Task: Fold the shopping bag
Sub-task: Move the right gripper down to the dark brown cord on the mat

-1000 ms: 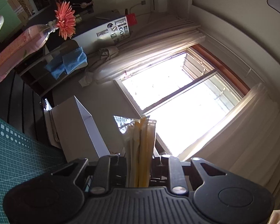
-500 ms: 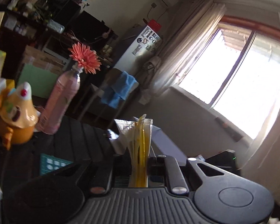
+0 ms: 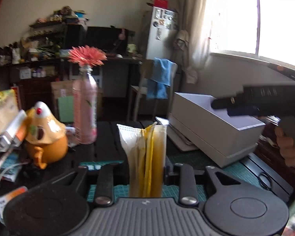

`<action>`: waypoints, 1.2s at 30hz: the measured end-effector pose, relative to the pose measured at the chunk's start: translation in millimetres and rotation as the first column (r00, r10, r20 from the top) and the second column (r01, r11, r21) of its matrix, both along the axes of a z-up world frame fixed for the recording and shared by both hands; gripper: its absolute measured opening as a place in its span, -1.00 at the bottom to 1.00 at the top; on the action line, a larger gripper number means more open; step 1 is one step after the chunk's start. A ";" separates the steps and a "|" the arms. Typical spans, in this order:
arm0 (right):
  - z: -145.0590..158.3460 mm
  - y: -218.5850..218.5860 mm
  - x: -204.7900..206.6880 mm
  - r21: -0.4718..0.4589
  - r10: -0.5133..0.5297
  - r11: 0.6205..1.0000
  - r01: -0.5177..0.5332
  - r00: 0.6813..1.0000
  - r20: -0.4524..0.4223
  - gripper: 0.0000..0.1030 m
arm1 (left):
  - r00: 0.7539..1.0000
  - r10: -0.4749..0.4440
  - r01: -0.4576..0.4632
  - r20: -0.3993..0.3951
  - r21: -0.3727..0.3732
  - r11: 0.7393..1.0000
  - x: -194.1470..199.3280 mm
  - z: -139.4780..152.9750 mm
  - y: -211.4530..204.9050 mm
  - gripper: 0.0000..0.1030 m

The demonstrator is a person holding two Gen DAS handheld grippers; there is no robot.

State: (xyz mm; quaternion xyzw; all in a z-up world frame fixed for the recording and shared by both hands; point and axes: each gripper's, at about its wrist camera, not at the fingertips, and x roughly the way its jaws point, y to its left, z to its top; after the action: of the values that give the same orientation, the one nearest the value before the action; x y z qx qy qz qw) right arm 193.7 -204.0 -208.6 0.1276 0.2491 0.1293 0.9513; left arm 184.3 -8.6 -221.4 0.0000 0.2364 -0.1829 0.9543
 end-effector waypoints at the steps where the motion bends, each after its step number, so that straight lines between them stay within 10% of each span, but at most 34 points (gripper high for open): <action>1: 2.4 -3.9 -1.7 0.009 -0.016 1.000 0.016 1.000 0.007 0.37 | 1.000 -0.005 0.004 0.016 0.024 1.000 -1.6 -2.7 -3.5 -0.68; 11: 18.5 -23.0 -11.0 -0.066 -0.138 0.987 0.144 0.987 0.082 0.13 | 0.997 0.073 -0.076 0.030 0.123 0.989 -2.9 -7.4 -21.3 -0.74; 20: -11.3 -53.8 -2.6 -0.089 -0.196 0.980 0.180 0.957 -0.216 -0.25 | 0.996 0.060 -0.072 0.064 0.204 0.976 -6.5 -7.7 -33.8 -0.76; 28: -57.5 -74.9 3.3 -0.214 -0.294 0.953 0.216 0.838 -0.460 -0.67 | 0.998 0.027 -0.040 0.065 0.210 0.977 -9.3 -8.6 -38.7 -0.78; 36: -103.7 -95.9 9.3 -0.341 -0.394 0.915 0.213 0.648 -0.651 -0.71 | 0.999 0.015 -0.024 0.047 0.196 0.980 -6.8 -8.1 -37.9 -0.76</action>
State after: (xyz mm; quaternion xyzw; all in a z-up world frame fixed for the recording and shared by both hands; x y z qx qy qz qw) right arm 202.9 -299.9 -312.3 0.0945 0.5832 -0.1223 0.7975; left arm 177.4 -46.5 -229.5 0.0958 0.2317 -0.1491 0.9565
